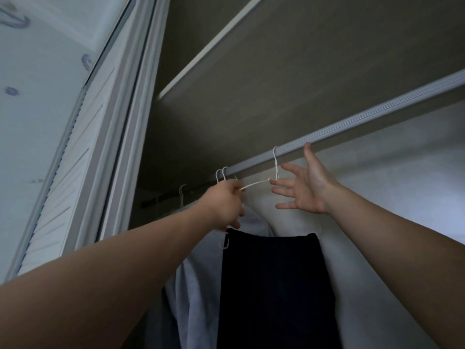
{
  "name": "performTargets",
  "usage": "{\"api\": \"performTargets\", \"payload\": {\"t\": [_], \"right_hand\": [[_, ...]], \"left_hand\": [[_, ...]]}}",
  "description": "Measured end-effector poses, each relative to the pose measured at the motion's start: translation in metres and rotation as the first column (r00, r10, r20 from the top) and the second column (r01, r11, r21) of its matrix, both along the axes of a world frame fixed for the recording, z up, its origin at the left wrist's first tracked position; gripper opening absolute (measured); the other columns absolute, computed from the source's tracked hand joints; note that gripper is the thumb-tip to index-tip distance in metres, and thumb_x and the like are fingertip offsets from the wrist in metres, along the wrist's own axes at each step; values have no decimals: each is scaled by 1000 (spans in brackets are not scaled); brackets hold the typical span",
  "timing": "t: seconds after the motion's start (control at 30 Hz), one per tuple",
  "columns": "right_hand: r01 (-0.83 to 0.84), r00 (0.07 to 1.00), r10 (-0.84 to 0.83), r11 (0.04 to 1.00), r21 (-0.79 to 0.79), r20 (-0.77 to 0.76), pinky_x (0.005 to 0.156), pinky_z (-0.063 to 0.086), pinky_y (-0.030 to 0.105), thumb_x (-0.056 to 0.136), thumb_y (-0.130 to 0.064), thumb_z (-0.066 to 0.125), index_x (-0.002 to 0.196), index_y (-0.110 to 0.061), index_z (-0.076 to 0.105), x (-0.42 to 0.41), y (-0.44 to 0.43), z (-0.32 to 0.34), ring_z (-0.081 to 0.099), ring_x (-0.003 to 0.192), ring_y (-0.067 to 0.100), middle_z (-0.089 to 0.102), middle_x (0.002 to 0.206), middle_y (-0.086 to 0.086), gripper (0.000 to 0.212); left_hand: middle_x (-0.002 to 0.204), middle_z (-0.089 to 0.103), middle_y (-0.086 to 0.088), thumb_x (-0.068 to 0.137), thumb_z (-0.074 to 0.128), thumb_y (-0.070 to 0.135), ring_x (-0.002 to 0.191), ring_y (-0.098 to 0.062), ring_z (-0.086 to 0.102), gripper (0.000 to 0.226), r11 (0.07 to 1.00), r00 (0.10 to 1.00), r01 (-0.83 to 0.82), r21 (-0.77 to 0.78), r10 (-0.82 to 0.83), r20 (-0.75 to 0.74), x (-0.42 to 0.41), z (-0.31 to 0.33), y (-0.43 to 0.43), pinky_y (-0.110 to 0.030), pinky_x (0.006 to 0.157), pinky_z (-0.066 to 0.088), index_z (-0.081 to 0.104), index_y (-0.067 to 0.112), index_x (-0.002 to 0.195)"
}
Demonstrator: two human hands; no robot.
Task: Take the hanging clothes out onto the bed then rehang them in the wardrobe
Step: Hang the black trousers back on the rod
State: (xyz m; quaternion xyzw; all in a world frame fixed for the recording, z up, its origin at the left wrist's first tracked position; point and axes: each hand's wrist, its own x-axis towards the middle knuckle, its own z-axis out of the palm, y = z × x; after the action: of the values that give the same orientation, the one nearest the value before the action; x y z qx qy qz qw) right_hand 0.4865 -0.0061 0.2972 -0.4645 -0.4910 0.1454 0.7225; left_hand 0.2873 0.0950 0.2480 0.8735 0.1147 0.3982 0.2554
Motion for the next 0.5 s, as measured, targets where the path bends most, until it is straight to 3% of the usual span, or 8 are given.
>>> {"api": "performTargets", "payload": {"t": [0.07,0.13,0.2,0.23,0.3,0.37,0.5], "right_hand": [[271,949,-273,962,36,155,86,48,47,85,-80,33,129,-29,50,0,7,-5,64,109,27,72,111,9,69],[563,728,-617,787,254,299,84,50,36,96,-54,44,116,-19,62,2,15,-12,68,95,23,75,90,4,44],[696,449,-818,572,434,358,95,46,35,97,-35,49,118,-17,64,10,25,-20,60,110,28,70,111,9,32],[738,355,-842,519,431,407,103,40,37,97,-32,49,131,-17,57,11,30,-25,51,123,30,59,130,12,38],[800,306,-792,515,307,529,114,27,42,97,-32,47,150,-16,31,12,41,-34,30,141,30,31,154,11,58],[805,321,-727,547,229,607,118,19,43,96,-31,45,155,-16,14,12,52,-43,16,147,26,14,162,5,68],[786,327,-696,575,225,639,120,15,42,95,-29,44,157,-19,5,14,68,-47,6,150,18,2,164,-1,73]], "left_hand": [[112,64,-16,105,36,16,90,-27,71,33,985,996,-79,156,71,58,1,-1,10,-34,66,58,49,25,134],[111,63,-8,105,37,19,88,-25,70,34,949,987,-150,279,129,93,2,-2,20,-36,70,60,49,29,135],[108,63,-4,105,34,24,90,-22,66,30,895,976,-215,390,187,109,1,-1,25,-43,80,59,52,31,129],[105,63,-3,105,34,22,89,-21,65,29,859,968,-250,447,222,115,0,0,28,-45,81,59,53,32,125],[101,63,0,102,35,17,85,-19,63,31,786,947,-316,532,298,122,-1,2,32,-45,78,59,52,35,121],[101,62,0,100,39,12,85,-19,63,35,729,922,-360,581,372,105,-1,3,35,-43,77,59,50,35,124],[106,63,-5,95,45,7,82,-19,60,38,618,871,-421,664,480,105,-1,4,40,-35,72,55,52,23,129]]}}
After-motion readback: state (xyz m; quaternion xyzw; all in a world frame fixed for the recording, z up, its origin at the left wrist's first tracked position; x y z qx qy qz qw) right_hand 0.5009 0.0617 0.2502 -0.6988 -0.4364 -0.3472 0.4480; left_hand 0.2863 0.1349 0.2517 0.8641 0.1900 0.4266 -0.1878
